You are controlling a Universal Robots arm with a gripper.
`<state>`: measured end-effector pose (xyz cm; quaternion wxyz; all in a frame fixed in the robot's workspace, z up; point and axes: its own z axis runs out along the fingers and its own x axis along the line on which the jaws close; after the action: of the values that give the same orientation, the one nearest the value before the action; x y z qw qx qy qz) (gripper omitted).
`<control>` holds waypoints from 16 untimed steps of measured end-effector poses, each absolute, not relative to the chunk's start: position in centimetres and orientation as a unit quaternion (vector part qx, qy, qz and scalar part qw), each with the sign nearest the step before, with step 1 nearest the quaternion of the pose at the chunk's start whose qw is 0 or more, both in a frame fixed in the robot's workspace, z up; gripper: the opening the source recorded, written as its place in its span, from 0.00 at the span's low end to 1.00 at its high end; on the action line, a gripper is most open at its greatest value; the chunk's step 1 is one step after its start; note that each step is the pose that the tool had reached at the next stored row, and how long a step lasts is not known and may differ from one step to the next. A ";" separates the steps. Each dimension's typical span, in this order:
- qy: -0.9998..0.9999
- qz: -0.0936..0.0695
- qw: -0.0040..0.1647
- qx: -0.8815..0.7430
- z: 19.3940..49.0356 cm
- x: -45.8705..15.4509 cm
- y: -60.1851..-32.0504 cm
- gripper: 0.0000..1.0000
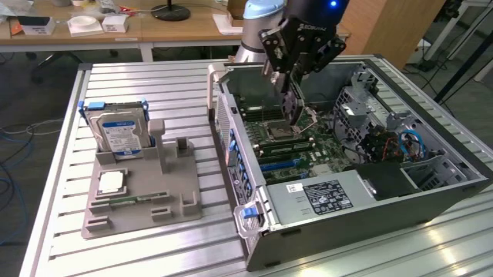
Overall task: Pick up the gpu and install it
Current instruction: 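Pick up the gpu and move the gpu toward the slot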
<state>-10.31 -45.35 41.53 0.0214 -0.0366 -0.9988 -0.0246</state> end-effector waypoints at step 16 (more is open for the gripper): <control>-0.998 -0.024 0.036 -0.037 41.2 -3.1 -45.3 0.26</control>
<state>-3.06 -45.33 41.24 0.0364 -0.0369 -0.9984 -0.0240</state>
